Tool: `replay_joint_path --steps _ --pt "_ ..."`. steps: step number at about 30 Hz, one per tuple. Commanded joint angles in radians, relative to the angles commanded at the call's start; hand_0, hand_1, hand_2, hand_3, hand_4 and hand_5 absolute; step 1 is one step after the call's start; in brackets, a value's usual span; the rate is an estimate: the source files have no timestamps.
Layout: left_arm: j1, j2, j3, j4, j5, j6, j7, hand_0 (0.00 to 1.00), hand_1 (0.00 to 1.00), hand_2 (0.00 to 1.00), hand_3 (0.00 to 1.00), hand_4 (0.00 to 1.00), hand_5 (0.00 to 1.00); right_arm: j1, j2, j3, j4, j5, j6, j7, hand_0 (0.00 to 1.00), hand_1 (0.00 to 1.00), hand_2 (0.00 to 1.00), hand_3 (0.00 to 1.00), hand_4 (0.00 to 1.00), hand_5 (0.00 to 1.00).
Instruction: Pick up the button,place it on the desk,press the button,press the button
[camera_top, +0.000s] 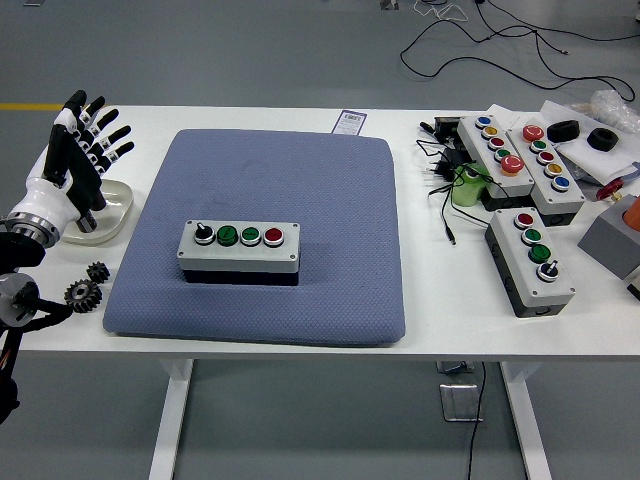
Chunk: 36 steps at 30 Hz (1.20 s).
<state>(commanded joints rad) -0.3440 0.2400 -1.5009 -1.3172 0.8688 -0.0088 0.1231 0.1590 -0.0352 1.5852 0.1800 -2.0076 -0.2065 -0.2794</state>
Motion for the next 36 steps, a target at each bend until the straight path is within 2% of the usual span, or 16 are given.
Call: replay_joint_path --steps 16,17,22,23,24,26,28,29,32,36 --pt "0.017 -0.006 -0.003 -0.004 -0.014 -0.019 -0.007 0.86 0.91 0.981 0.992 0.736 0.998 -0.002 -0.003 -0.004 0.0 0.007 -0.001 0.0 0.673 0.658 0.674 0.624 0.31 0.173" --pt "0.018 -0.006 -0.003 -0.005 -0.014 -0.02 -0.007 0.908 0.943 0.984 0.975 0.729 0.998 -0.002 -0.003 -0.004 0.0 0.007 -0.001 0.0 0.673 0.658 0.674 0.624 0.31 0.173" --pt "0.026 -0.007 -0.011 -0.011 0.011 -0.043 -0.014 0.908 0.943 0.984 0.975 0.729 0.998 -0.004 -0.003 -0.003 0.0 0.005 -0.001 0.001 0.673 0.658 0.674 0.624 0.31 0.173" --pt "0.027 -0.008 -0.014 -0.017 0.04 -0.051 -0.011 0.968 0.963 0.998 0.998 0.721 0.948 -0.004 -0.004 -0.003 0.0 0.004 0.0 0.0 0.673 0.658 0.674 0.624 0.31 0.173" --pt "0.028 -0.009 -0.016 -0.021 0.061 -0.056 -0.007 0.968 0.963 0.998 0.998 0.721 0.948 -0.004 -0.004 -0.003 0.0 0.004 0.0 0.0 0.673 0.658 0.674 0.624 0.31 0.173" --pt "0.025 -0.01 -0.022 -0.031 0.111 -0.076 0.033 0.968 0.963 0.998 0.998 0.721 0.948 -0.004 -0.003 -0.004 0.0 0.006 -0.001 0.0 0.673 0.658 0.674 0.624 0.31 0.173" --pt "0.021 -0.012 -0.032 -0.036 0.167 -0.107 0.098 0.968 0.963 0.998 0.998 0.721 0.948 -0.004 -0.003 -0.008 0.0 0.007 0.0 -0.001 0.673 0.658 0.674 0.624 0.31 0.173" --pt "0.019 -0.013 -0.037 -0.028 0.164 -0.133 0.132 0.978 0.998 0.998 0.998 0.786 0.998 -0.004 -0.003 -0.013 0.0 0.009 0.001 0.0 0.673 0.658 0.674 0.624 0.31 0.173" --pt "0.021 -0.018 -0.045 -0.007 0.09 -0.179 0.14 0.978 0.998 0.998 0.998 0.786 0.998 -0.004 -0.003 -0.019 0.0 0.012 0.001 0.0 0.673 0.658 0.674 0.624 0.31 0.173" --pt "0.028 -0.025 -0.051 -0.007 0.05 -0.161 0.14 0.998 0.998 0.998 0.998 0.767 0.963 -0.004 -0.002 -0.02 0.0 0.014 0.001 0.0 0.673 0.658 0.674 0.624 0.31 0.173"
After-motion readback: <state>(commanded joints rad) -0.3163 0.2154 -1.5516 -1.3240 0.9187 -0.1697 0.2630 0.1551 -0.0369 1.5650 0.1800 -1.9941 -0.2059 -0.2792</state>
